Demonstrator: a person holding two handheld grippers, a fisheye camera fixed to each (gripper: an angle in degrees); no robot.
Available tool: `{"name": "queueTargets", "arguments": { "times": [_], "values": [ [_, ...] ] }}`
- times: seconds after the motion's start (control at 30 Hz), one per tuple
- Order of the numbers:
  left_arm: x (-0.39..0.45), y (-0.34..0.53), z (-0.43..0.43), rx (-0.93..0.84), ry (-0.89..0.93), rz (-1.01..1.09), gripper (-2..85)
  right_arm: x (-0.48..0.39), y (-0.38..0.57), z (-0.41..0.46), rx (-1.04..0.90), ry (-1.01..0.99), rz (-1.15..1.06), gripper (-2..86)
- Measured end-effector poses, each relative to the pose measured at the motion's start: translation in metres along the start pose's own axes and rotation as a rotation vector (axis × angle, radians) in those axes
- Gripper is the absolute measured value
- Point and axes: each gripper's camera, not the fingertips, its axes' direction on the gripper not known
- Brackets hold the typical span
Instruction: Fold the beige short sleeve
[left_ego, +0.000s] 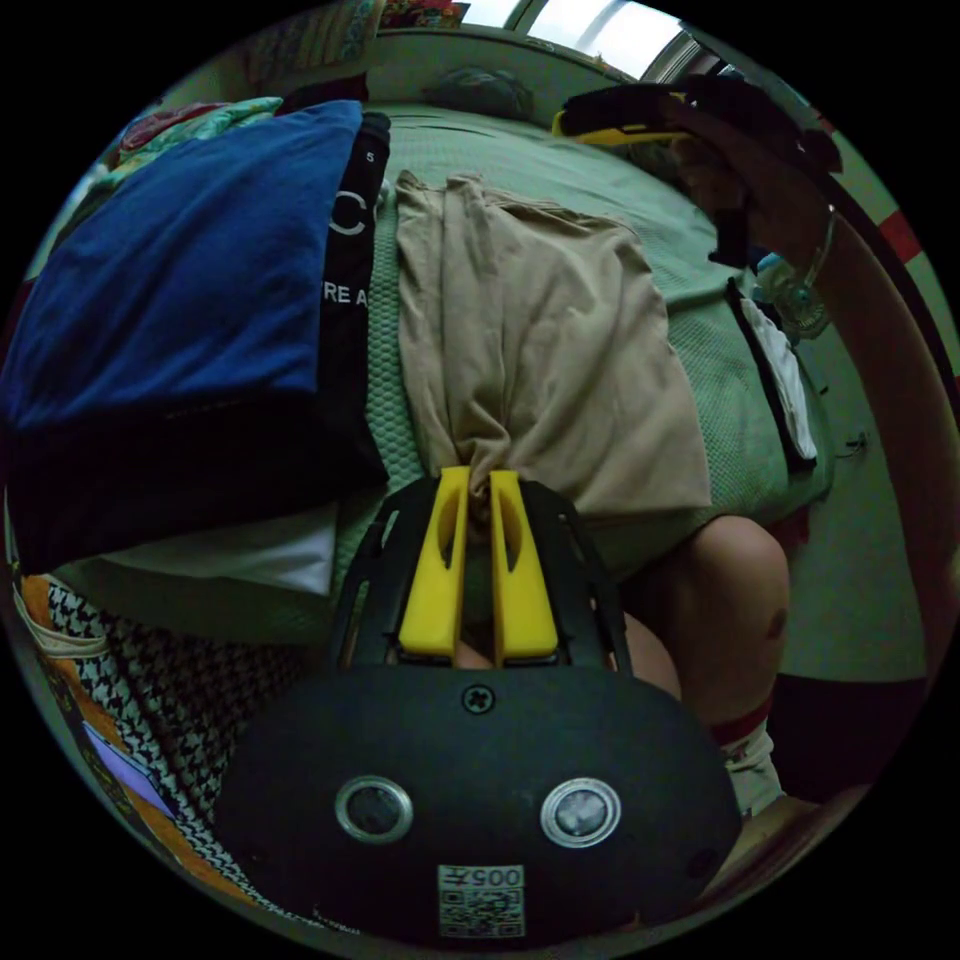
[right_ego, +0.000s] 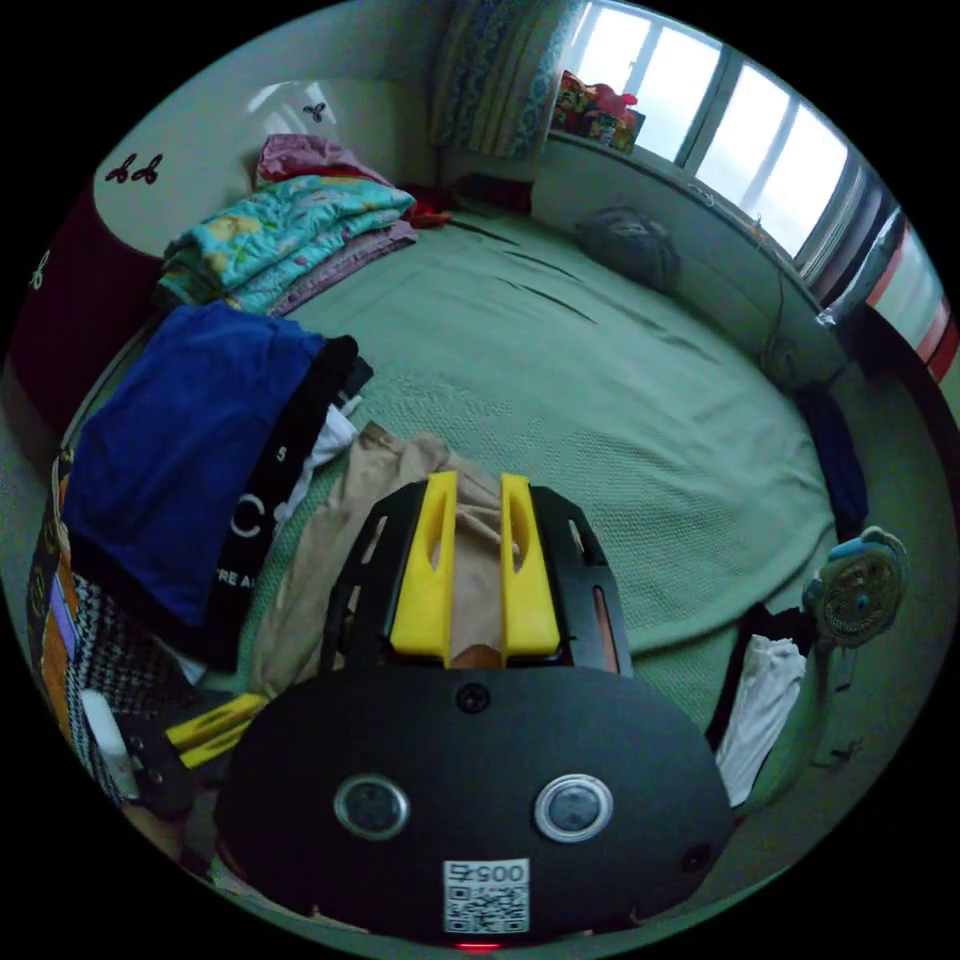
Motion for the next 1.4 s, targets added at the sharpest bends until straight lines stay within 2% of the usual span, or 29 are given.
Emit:
{"name": "queueTargets", "arguments": {
  "times": [0.2, 0.37, 0.53, 0.73, 0.87, 1.03, 1.17, 1.4],
  "values": [
    [0.002, 0.013, -0.020, 0.040, -0.004, -0.007, 3.0, -0.032, 0.004, 0.042, -0.073, -0.041, 0.002, 5.6],
    [0.000, 0.026, -0.040, 0.083, 0.025, -0.029, 3.1, -0.046, -0.014, 0.056, -0.044, -0.029, 0.048, 5.1],
    [0.000, 0.034, -0.046, 0.081, 0.036, -0.051, 4.2, -0.064, -0.018, 0.064, -0.075, -0.104, -0.014, 4.7],
    [0.003, 0.052, -0.068, 0.127, -0.065, -0.097, 3.0, -0.068, -0.002, 0.049, -0.021, -0.043, -0.075, 5.6],
    [0.008, 0.065, -0.086, 0.124, -0.142, -0.152, 0.8, -0.058, 0.025, 0.020, 0.009, 0.015, -0.100, 6.8],
    [0.034, 0.075, -0.106, 0.132, -0.152, -0.149, -0.2, -0.037, 0.077, -0.009, 0.028, 0.002, -0.103, 7.3],
    [0.066, 0.074, -0.113, 0.115, -0.178, -0.115, 0.2, -0.016, 0.118, -0.020, -0.008, 0.038, -0.114, 7.1],
    [0.095, 0.055, -0.105, 0.083, -0.193, -0.124, 4.7, 0.032, 0.185, -0.010, -0.133, -0.013, -0.118, 6.5]
  ]
}}
